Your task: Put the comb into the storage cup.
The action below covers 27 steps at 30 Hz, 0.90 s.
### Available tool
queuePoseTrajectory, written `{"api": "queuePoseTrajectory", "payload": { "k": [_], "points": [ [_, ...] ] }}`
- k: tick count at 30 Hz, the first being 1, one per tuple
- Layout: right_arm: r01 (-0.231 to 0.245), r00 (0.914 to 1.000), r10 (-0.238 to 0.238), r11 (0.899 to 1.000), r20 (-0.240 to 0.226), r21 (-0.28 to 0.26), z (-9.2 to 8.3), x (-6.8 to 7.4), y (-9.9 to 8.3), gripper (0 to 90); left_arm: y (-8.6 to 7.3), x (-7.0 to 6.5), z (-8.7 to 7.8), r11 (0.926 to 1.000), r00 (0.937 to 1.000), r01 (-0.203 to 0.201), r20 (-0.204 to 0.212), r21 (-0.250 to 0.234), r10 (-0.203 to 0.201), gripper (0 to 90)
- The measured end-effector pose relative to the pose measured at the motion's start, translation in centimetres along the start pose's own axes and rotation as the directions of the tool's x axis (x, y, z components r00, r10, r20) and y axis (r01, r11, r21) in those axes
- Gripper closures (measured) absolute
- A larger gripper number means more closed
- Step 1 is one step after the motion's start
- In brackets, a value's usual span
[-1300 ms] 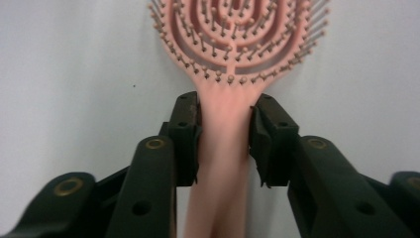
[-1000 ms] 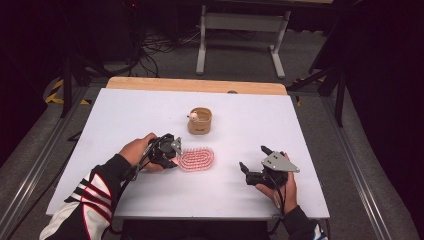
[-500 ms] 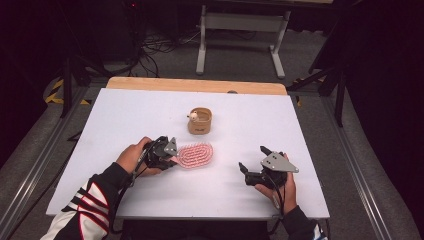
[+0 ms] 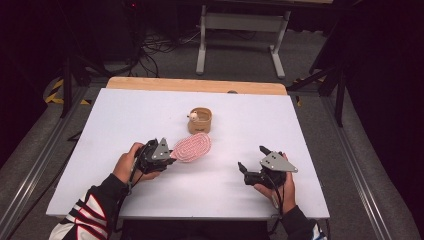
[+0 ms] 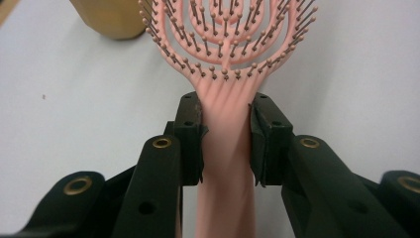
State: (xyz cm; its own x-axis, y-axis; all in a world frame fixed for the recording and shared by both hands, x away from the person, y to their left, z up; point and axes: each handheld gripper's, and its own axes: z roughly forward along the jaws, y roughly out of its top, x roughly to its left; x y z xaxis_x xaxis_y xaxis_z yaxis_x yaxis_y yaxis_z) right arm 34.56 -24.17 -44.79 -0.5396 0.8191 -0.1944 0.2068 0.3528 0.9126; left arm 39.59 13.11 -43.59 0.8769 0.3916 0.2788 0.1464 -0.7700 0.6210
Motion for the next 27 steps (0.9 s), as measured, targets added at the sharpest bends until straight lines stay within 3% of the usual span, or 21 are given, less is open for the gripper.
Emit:
{"api": "queuePoseTrajectory", "payload": {
  "k": [1, 4, 9, 12, 14, 18, 19, 21, 22, 23, 25, 27],
  "points": [
    [0.000, 1.0000, 0.000, 1.000, 0.000, 0.000, 0.0, 0.0, 0.0, 9.2, 0.0, 0.0, -0.1, 0.9999, 0.9999, -0.010, -0.003, -0.013, 0.010, 70.2],
    [0.005, 1.0000, -0.005, 1.000, 0.005, -0.012, 0.0, 0.0, 0.3, 9.2, 0.0, -0.2, -1.0, 0.9955, 0.9984, 0.025, -0.049, -0.091, -0.030, 70.2],
    [0.009, 0.9999, -0.009, 0.999, 0.010, -0.036, 0.0, 0.0, 1.1, 9.2, -0.1, -0.4, -1.7, 0.9862, 0.9944, 0.033, -0.094, -0.162, -0.049, 70.2],
    [0.016, 0.9999, -0.016, 0.998, 0.004, -0.055, -0.1, 0.1, 1.7, 9.0, -0.1, -0.4, -1.9, 0.9808, 0.9933, 0.039, -0.099, -0.191, -0.059, 70.1],
    [0.026, 0.9996, -0.025, 0.997, 0.011, -0.068, -0.1, 0.1, 2.1, 8.9, 0.0, -0.6, -2.0, 0.9734, 0.9898, 0.046, -0.121, -0.224, -0.075, 70.1],
    [0.000, 0.9999, -0.001, 0.994, -0.011, -0.111, -0.1, 0.1, 3.6, 8.8, -0.2, -0.7, -2.2, 0.9532, 0.9836, 0.079, -0.133, -0.292, -0.122, 70.1],
    [-0.003, 0.9997, 0.000, 0.992, -0.023, -0.127, -0.1, 0.2, 4.2, 8.6, -0.3, -0.8, -2.1, 0.9370, 0.9795, 0.103, -0.130, -0.334, -0.154, 70.1],
    [0.003, 0.9998, -0.006, 0.990, -0.021, -0.142, 0.0, 0.5, 4.7, 8.2, -0.4, -0.9, -2.0, 0.9283, 0.9739, 0.114, -0.145, -0.354, -0.175, 70.1],
    [0.008, 0.9997, -0.011, 0.988, -0.021, -0.157, 0.0, 0.7, 5.1, 8.1, -0.5, -1.1, -1.9, 0.9190, 0.9699, 0.130, -0.144, -0.372, -0.196, 70.1],
    [0.014, 0.9997, -0.017, 0.983, -0.015, -0.181, 0.1, 0.9, 5.6, 8.1, -0.5, -1.1, -1.9, 0.9190, 0.9699, 0.130, -0.144, -0.372, -0.196, 70.1],
    [-0.009, 0.9994, 0.002, 0.980, -0.035, -0.197, 0.2, 1.1, 6.3, 8.1, -0.3, -1.2, -1.8, 0.9095, 0.9653, 0.135, -0.155, -0.393, -0.210, 70.2],
    [-0.026, 0.9985, 0.016, 0.977, -0.052, -0.211, 0.4, 1.5, 6.9, 8.2, -0.3, -1.3, -1.7, 0.9077, 0.9668, 0.129, -0.153, -0.399, -0.205, 70.1]
  ]
}}
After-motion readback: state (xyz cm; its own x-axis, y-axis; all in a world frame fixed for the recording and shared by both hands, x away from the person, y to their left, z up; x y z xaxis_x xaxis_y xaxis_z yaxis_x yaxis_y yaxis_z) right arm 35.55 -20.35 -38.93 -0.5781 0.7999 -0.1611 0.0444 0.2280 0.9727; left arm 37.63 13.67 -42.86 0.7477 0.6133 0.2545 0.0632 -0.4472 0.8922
